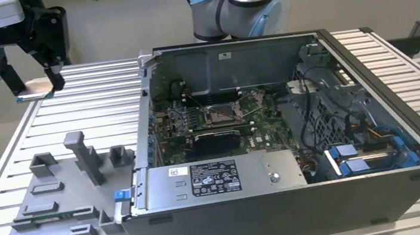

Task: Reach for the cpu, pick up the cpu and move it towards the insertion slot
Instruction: 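Pick up the cpu and move it towards the insertion slot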

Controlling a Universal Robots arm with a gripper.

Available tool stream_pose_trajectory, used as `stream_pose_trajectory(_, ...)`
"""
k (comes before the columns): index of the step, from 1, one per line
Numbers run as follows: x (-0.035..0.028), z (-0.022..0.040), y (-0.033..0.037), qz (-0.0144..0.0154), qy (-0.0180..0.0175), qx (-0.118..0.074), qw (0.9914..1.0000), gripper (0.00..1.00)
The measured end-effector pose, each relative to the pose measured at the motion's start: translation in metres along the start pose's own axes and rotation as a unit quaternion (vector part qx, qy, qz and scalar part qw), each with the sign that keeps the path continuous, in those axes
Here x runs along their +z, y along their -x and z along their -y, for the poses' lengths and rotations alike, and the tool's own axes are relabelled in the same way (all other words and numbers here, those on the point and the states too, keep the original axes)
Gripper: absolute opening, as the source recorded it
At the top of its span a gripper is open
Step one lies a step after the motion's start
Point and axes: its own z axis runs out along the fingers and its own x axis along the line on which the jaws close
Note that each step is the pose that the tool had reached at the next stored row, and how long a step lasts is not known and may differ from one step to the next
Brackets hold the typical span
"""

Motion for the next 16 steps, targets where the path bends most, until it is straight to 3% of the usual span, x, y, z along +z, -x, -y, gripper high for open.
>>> stream_pose_trajectory(16,-0.0003,0.0007,0.0278,-0.0001,0.0000,0.000,1.00000,0.00)
